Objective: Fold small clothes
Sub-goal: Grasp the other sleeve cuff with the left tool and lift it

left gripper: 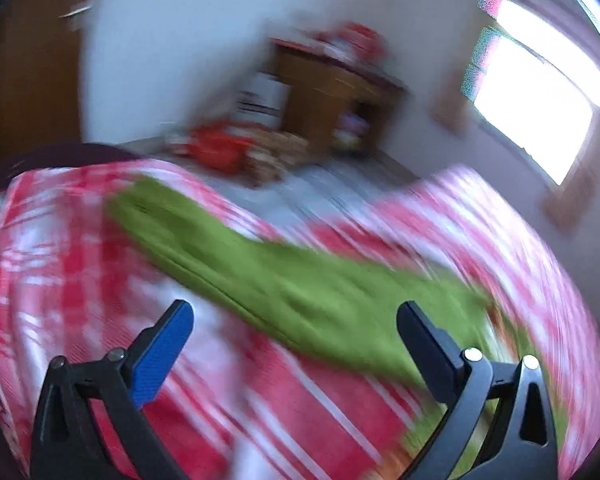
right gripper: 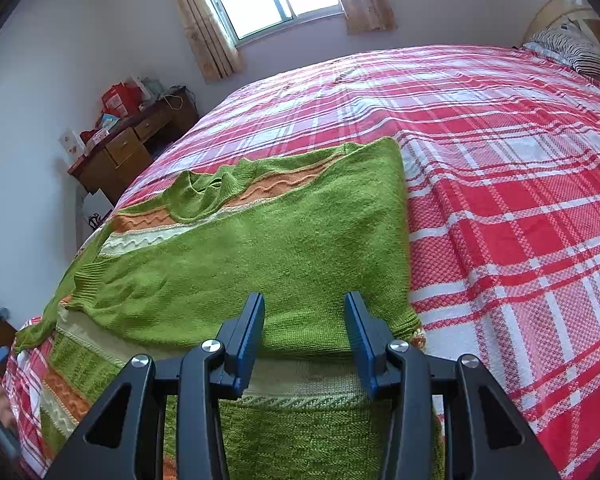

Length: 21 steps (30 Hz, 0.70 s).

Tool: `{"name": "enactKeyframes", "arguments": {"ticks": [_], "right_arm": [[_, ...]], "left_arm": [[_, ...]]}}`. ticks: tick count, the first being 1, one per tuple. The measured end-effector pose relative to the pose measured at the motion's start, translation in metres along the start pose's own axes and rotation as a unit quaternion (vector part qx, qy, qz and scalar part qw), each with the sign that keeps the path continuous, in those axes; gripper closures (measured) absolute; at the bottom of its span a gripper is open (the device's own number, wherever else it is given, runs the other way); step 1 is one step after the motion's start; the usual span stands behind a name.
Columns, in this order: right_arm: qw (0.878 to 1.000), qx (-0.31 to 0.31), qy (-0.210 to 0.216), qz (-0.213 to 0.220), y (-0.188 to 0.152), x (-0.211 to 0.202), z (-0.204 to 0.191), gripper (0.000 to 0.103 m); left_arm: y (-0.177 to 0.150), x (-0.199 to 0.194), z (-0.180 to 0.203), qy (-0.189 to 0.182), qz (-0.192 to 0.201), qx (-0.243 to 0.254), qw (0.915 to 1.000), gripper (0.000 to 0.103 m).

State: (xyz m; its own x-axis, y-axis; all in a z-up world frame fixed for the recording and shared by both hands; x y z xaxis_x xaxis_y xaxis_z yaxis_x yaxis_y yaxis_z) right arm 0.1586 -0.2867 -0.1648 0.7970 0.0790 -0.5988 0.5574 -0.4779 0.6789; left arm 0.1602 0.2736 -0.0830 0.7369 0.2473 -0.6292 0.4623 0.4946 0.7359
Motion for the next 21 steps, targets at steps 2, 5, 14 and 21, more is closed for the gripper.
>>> {"name": "enactKeyframes", "arguments": {"ticks": [2,5,14,21], "right_arm": [[1.0,0.001,0.001,0.0,0.0,0.0,0.0,0.06],[1.0,0.0,0.0,0.0,0.0,0.0,0.0,0.06],[1.0,0.0,0.0,0.0,0.0,0.0,0.0,0.06],[1.0,-0.002,-0.003,0.0,0.0,0.001,0.0,0.06]], "left_arm": [[0.02,0.011,-0.041,0.022,0.006,-0.054,0.9983,0.007],[0.033,0.037,-0.094,0.062,-0.019,-0.108,0.992,0.024],[0.027,0.096,-0.12,0.038,-0.09,-0.169,0.9808,0.046],[0.025,0.09,-0.125,0.092,-0.073,-0.145,0.9824,0.076]]}}
Point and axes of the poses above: each gripper's, at about its wrist camera, not at the fingertips, and x roughly the way its jaws point, z to its right, y to its top, the point moved 7 cm from there along x, roughly the way its jaws point, and after that the axes turned 7 degrees about x, right-handed, at the moved point
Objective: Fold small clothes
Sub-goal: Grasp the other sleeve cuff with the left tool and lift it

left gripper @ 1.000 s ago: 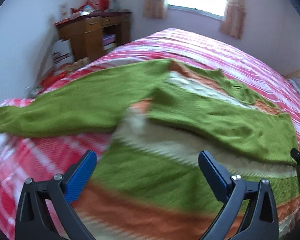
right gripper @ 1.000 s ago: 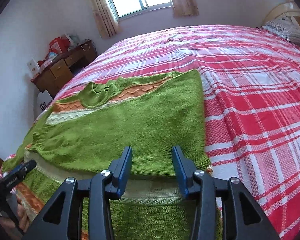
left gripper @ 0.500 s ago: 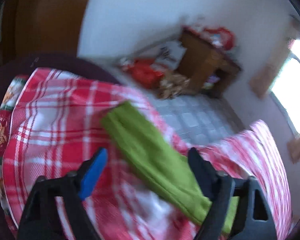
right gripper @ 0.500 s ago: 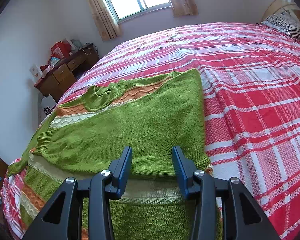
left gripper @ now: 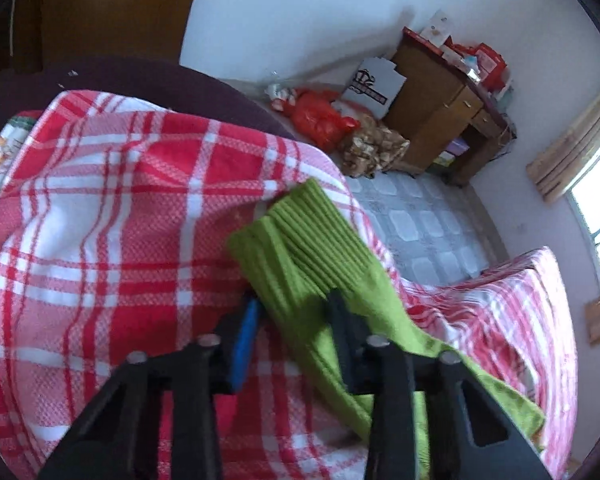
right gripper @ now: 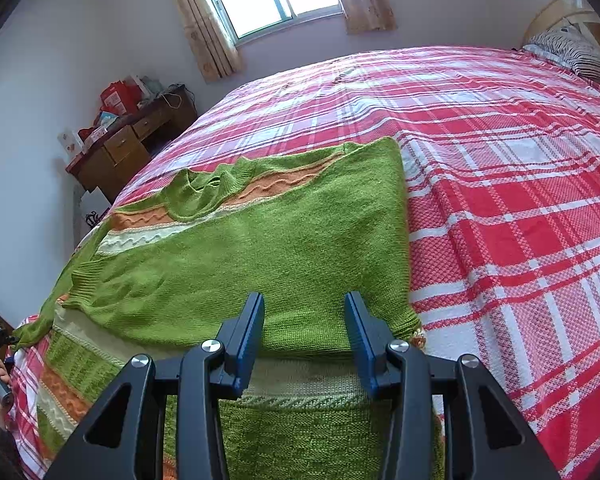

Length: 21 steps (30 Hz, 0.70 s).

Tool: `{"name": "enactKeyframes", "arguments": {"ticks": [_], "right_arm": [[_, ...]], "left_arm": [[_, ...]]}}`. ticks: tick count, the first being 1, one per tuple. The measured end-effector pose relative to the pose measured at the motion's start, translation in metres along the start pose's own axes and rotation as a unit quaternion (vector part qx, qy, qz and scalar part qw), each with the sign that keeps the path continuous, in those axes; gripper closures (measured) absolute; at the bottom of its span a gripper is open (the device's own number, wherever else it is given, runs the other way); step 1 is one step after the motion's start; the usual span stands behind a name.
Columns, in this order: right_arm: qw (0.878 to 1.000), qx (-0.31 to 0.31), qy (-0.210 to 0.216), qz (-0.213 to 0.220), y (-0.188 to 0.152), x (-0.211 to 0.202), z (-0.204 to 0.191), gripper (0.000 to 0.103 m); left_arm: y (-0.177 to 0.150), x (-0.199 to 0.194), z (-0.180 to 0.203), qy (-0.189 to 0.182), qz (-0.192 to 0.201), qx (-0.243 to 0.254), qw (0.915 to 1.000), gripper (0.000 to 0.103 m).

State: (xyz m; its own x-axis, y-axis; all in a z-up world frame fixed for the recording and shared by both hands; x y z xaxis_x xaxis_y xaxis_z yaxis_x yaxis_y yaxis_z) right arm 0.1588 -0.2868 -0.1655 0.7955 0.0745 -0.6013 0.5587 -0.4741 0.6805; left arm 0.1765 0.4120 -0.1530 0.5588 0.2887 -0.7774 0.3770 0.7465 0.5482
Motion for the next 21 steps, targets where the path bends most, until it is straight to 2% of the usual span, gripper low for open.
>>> {"name": "enactKeyframes", "arguments": {"ticks": [1,2,4,7,11,13,15,18,19,21], "right_arm": [[1.0,0.0,0.0,0.0,0.0,0.0,0.0,0.06],[1.0,0.0,0.0,0.0,0.0,0.0,0.0,0.06],[1.0,0.001,0.001,0.0,0.0,0.0,0.0,0.06],[1.0,0.0,0.0,0.0,0.0,0.0,0.0,0.06],[1.0,0.0,0.0,0.0,0.0,-0.001,0.001,0.06],[1.0,0.0,0.0,0.0,0.0,-0.001,0.0,0.06],[1.0,0.0,0.0,0.0,0.0,-0.001,0.0,0.06],[1.0,0.0,0.001,0.0,0.0,-0.001,0.0,0.06],[1.0,0.001,0.001,0.0,0.0,-0.001,0.001,0.06],[1.0,0.0,0.001,0.0,0.0,-0.001,0.0,0.06]], "left_arm": [[0.0,-0.002,-0.002,0.001,0.006,0.004,1.0,0.081],[0.001,-0.004,-0.002,0.003,0.014,0.009,0.9999,0.099],[0.002,-0.008,0.002,-0.015,0.019,0.02,0.9995,0.098],[0.005,-0.014,0.013,-0.015,0.036,0.039,0.9985,0.098],[0.008,-0.034,0.055,-0.047,0.071,0.087,0.9926,0.098],[0.0,-0.057,0.091,-0.067,0.11,0.142,0.9814,0.098],[-0.014,-0.074,0.121,-0.093,0.132,0.186,0.9692,0.098],[-0.056,-0.107,0.18,-0.156,0.152,0.265,0.9395,0.098],[-0.079,-0.119,0.201,-0.183,0.155,0.297,0.9245,0.098],[-0.11,-0.13,0.227,-0.214,0.148,0.335,0.9057,0.098]]}}
Point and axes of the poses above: each gripper's, at about its wrist camera, not at the fingertips, and x roughly the way its jaws point, z to its right, y to its top, the point moved 7 cm from there along x, roughly the way its jaws point, and after that the axes turned 7 degrees about x, right-handed, at the moved point
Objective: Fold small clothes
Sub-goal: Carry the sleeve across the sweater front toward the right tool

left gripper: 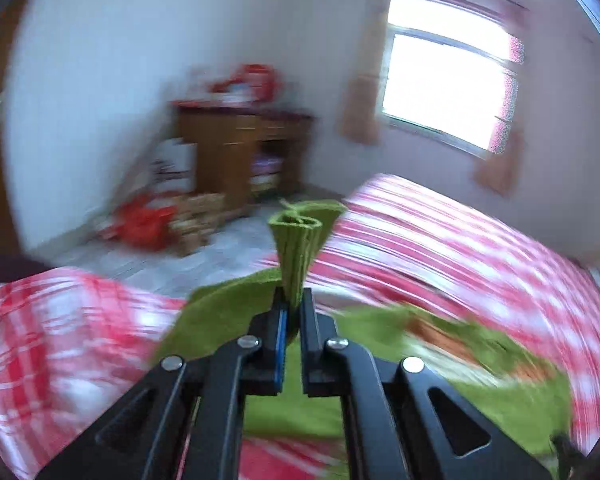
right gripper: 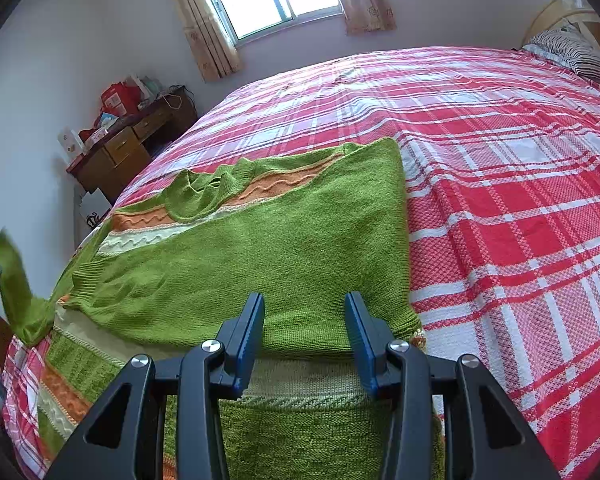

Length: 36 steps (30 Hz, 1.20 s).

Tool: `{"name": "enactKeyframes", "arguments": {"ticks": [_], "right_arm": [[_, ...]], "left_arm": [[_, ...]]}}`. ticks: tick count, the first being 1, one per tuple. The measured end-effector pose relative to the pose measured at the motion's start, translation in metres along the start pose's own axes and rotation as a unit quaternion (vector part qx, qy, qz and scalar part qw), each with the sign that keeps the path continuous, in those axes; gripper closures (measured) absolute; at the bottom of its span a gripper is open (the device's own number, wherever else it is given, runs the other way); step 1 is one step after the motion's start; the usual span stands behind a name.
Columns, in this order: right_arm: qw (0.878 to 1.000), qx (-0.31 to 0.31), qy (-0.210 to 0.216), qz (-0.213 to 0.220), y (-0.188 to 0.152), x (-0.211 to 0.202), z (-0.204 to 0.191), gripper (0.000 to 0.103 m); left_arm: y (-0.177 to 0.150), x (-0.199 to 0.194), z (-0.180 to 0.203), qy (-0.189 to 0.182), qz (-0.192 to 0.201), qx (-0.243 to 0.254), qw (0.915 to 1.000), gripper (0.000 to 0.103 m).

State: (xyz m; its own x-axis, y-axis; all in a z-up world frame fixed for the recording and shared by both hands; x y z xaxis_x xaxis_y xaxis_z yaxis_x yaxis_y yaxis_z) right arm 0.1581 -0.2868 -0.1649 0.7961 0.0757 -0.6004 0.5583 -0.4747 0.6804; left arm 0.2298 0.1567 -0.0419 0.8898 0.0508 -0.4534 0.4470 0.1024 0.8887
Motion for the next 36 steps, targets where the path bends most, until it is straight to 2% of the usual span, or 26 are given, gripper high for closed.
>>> {"name": "enactKeyframes", "arguments": {"ticks": [4,6,10,15,16,18,19,20,22,24,26,27,28,29,30,31,34,36], "right_arm": [[1.0,0.003,0.004,0.001,0.0,-0.001,0.001,0.06],[1.0,0.004,0.005,0.001,0.001,-0.001,0.002,0.06],[1.0,0.006,0.007,0.001,0.001,-0.001,0.002,0.06],[1.0,0.007,0.008,0.001,0.001,-0.001,0.003,0.059],[1.0,0.006,0.007,0.001,0.001,-0.001,0.003,0.059],[1.0,0.007,0.008,0.001,0.002,-0.001,0.003,0.059],[1.0,0.007,0.009,0.0,0.002,-0.001,0.003,0.059],[1.0,0.009,0.01,0.0,0.002,-0.001,0.003,0.059],[1.0,0.012,0.022,-0.003,0.002,-0.001,0.002,0.047],[0.999,0.013,0.038,-0.012,0.003,0.001,-0.001,0.042],[1.0,0.008,-0.004,-0.022,0.005,-0.002,-0.008,0.042],[1.0,0.012,-0.003,-0.014,0.007,-0.009,-0.016,0.042],[1.0,0.018,0.022,-0.002,0.009,-0.015,-0.028,0.042],[0.997,0.027,0.069,0.009,0.01,-0.024,-0.049,0.042],[0.996,0.027,0.09,0.007,0.01,-0.027,-0.065,0.042],[0.994,0.019,0.108,0.0,0.009,-0.027,-0.084,0.042],[0.986,-0.011,0.157,-0.048,0.001,-0.008,-0.147,0.042],[0.982,-0.02,0.17,-0.081,-0.009,0.017,-0.178,0.042]], "left_arm": [[-0.025,0.002,0.047,-0.048,-0.037,0.008,0.9981,0.098],[-0.036,0.001,0.069,-0.061,-0.045,0.036,0.9965,0.098],[-0.066,0.002,0.097,-0.073,-0.074,0.081,0.9912,0.098],[-0.095,0.018,0.109,-0.069,-0.132,0.099,0.9838,0.096],[-0.098,0.016,0.106,-0.076,-0.14,0.1,0.9822,0.093],[-0.1,0.009,0.106,-0.093,-0.144,0.097,0.9804,0.081],[-0.1,0.003,0.102,-0.101,-0.146,0.093,0.9797,0.059],[-0.102,-0.002,0.095,-0.105,-0.149,0.082,0.9798,0.033],[-0.102,-0.014,0.07,-0.106,-0.132,0.038,0.9848,0.018],[-0.105,-0.019,0.049,-0.084,-0.118,0.005,0.9894,0.018],[-0.111,-0.02,0.03,-0.057,-0.115,-0.01,0.9916,0.018],[-0.116,-0.019,0.022,-0.041,-0.112,-0.014,0.9927,0.018],[-0.123,-0.017,0.016,-0.026,-0.113,-0.015,0.9931,0.018],[-0.128,-0.013,0.014,-0.019,-0.117,-0.017,0.9928,0.018],[-0.136,-0.01,0.013,-0.019,-0.122,-0.022,0.9921,0.019],[-0.136,-0.012,0.015,-0.021,-0.109,-0.022,0.9936,0.019],[-0.136,-0.012,0.023,-0.034,-0.104,-0.022,0.9938,0.011],[-0.138,-0.012,0.027,-0.039,-0.098,-0.023,0.9941,0.01]]}}
Point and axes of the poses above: each gripper's, at about its wrist camera, not at the fingertips, and x roughly the way its jaws point, z to its right, y to its top, the point moved 7 cm from there along x, roughly the way its jaws point, and after that the axes turned 7 degrees about x, right-handed, at the moved point
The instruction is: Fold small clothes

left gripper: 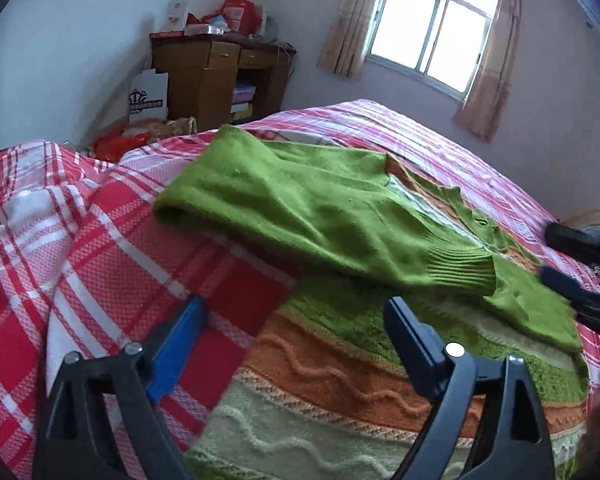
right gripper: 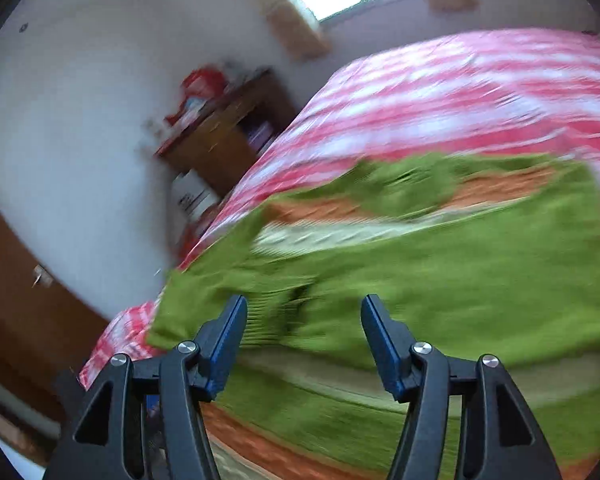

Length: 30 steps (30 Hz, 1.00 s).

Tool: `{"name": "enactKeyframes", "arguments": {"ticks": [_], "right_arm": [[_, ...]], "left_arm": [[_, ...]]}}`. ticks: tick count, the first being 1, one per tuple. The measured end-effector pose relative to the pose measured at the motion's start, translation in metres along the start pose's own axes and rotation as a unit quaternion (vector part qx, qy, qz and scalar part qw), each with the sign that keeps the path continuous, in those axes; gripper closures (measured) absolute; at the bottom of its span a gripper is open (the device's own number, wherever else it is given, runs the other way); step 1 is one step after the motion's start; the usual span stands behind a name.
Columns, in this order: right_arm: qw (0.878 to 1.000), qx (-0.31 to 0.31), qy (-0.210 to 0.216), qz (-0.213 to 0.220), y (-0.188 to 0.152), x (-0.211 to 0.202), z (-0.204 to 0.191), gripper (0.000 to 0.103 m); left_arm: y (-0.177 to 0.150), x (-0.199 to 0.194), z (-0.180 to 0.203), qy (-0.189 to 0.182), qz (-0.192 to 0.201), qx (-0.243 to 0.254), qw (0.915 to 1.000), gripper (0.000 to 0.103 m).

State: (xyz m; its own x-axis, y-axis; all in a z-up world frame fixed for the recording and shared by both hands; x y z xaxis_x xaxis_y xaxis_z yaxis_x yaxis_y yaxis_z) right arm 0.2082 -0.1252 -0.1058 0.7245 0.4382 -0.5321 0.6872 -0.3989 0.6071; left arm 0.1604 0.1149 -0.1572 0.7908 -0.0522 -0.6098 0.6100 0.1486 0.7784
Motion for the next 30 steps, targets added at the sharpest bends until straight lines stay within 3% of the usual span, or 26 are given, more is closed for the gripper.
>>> {"name": "enactKeyframes", "arguments": {"ticks": [3,5,6,7,8,9,15,21,26,30], "right_arm": [[0.998,-0.026,-0.04,-0.051,-0.011,0.053,-0.017,0.043],[0.993,-0.05,-0.066,-0.08,-0.024,0.081,-0.025,0.056],[0.992,-0.066,-0.082,-0.072,-0.026,0.085,-0.027,0.063],[0.99,-0.086,-0.092,-0.056,-0.025,0.086,-0.031,0.079],[0.989,-0.105,-0.091,-0.046,-0.024,0.086,-0.039,0.087],[0.988,-0.114,-0.091,-0.046,-0.022,0.086,-0.044,0.089],[0.983,-0.17,-0.067,0.017,0.025,0.051,-0.096,0.092],[0.975,-0.187,-0.053,0.111,0.089,-0.031,-0.123,0.092],[0.964,-0.19,-0.102,0.156,0.118,-0.087,-0.084,0.092],[0.963,-0.153,-0.158,0.157,0.125,-0.114,-0.007,0.092]], "left_arm": [[0.002,0.002,-0.001,-0.002,0.002,-0.003,1.0,0.01],[0.001,0.002,-0.001,-0.002,0.003,-0.002,1.0,0.009],[0.001,0.001,-0.003,-0.004,0.003,-0.002,1.0,0.008],[0.001,0.0,-0.004,-0.007,0.003,0.0,1.0,0.006],[0.001,0.0,-0.004,-0.008,0.003,0.002,1.0,0.005],[0.001,0.0,-0.005,-0.008,0.003,0.003,1.0,0.005],[0.001,0.002,-0.004,-0.007,0.003,0.003,1.0,0.004],[0.001,0.001,-0.004,-0.007,0.002,0.004,1.0,0.004],[0.001,0.002,-0.005,-0.003,0.001,0.006,1.0,0.004],[0.0,0.002,-0.005,0.0,0.0,0.009,1.0,0.004]]}}
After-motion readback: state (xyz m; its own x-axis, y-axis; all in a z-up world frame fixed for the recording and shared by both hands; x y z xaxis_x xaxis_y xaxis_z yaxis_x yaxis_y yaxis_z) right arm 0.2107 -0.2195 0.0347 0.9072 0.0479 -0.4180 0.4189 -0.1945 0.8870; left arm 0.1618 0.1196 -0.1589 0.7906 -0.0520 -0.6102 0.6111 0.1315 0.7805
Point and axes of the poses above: each gripper's, at about its wrist camera, not at the fingertips, and x roughly the way its jaws point, z to its right, y to its top, the point moved 7 cm from there along x, roughly the way its jaws point, and after that the axes turned 7 degrees about x, right-handed, at the moved point
